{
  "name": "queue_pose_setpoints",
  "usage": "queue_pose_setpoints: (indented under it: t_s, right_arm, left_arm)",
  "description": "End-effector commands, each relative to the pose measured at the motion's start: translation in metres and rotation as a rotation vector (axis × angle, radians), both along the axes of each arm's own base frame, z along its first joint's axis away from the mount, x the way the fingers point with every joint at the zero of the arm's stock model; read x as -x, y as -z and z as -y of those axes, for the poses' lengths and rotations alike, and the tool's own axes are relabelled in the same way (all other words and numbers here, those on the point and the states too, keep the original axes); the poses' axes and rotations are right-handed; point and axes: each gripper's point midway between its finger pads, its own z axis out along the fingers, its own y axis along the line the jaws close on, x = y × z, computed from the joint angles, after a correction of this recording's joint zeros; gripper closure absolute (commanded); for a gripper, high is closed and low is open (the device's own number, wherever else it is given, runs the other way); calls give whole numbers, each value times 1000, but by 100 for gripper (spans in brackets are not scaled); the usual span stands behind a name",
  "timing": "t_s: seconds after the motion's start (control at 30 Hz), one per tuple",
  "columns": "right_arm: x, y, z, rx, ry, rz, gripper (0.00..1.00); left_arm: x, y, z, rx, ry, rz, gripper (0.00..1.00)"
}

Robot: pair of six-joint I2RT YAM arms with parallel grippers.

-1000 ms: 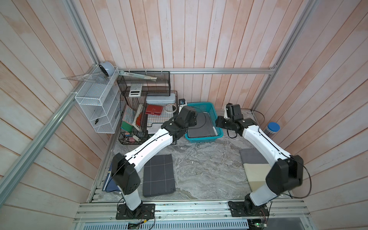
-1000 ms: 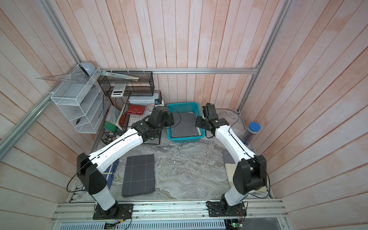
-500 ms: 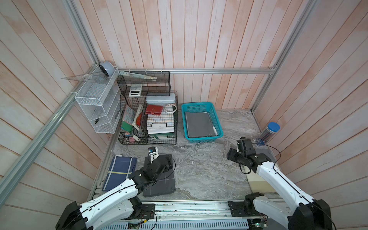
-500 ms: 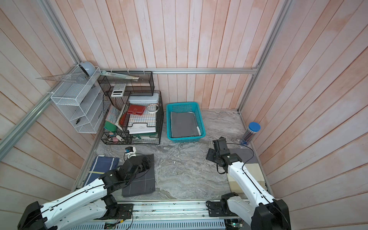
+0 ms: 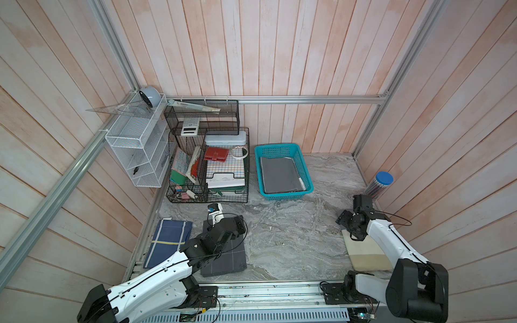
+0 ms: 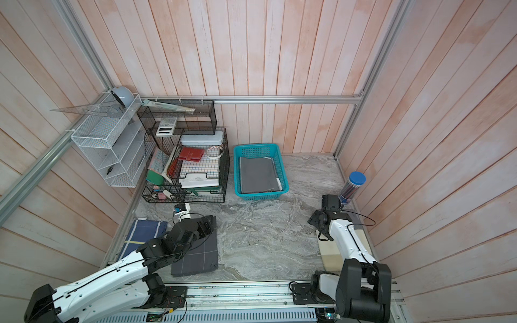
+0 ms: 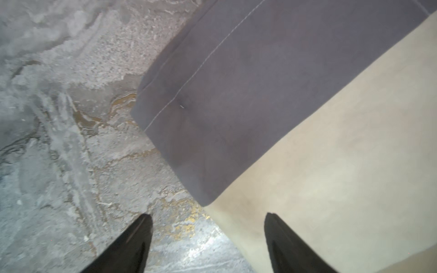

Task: Put the folded pillowcase in the basket
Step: Move the pillowcase to the center of the board.

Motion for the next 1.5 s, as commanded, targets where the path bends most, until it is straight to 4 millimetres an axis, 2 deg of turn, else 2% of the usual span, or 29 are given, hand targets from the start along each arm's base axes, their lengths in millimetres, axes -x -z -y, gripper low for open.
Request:
queue_pose_setpoints:
  t_s: [0.0, 0.13, 0.3, 0.43, 0.6, 0.73, 0.8, 0.9, 1.0, 1.13, 1.2, 1.3, 1.33, 1.47]
  right_arm:
    - [7, 20, 6, -43, 66, -40, 11]
    - [6, 33, -2, -94, 46, -81, 10]
    - [-7, 45, -34, -251, -69, -84, 10]
    - [-13, 41, -62, -249, -175, -82, 12]
    - [-13, 35, -111, -272, -279, -77, 15]
    - [-5, 27, -159, -289, -373, -61, 16]
    - [-1, 21, -176, -267, -417, -53, 16]
    - [-3, 2, -173, -117, -488, -36, 16]
    - [-13, -12, -137, 15, -407, -11, 16]
    - [-24, -11, -105, -10, -346, 15, 16]
    - [-27, -5, -98, -36, -325, 10, 16]
    - [-26, 7, -101, -105, -329, -37, 16]
    - [-25, 13, -110, -141, -388, -61, 16]
    - [-15, 35, -132, -142, -426, -119, 17]
  left_arm:
    - [6, 9, -11, -47, 0, 0, 0]
    - [11, 16, -11, -27, 12, -3, 0]
    - [10, 16, -15, -55, 0, 2, 0]
    - [5, 12, -15, -56, -20, 16, 0]
    - [-3, 10, -7, -50, -31, 9, 0]
    - [-7, 13, 0, -56, -27, -12, 0]
    - [-7, 16, 2, -59, -23, -23, 0]
    - [-6, 18, 3, -52, -23, -39, 0]
    - [-4, 16, 7, -36, -7, -57, 0]
    - [-4, 11, 6, -56, 3, -57, 0]
    - [-4, 11, 5, -63, -2, -55, 0]
    - [-5, 14, 6, -56, -3, -63, 0]
    - [-5, 17, 8, -53, 0, -68, 0]
    - [-4, 28, 13, -42, 5, -94, 0]
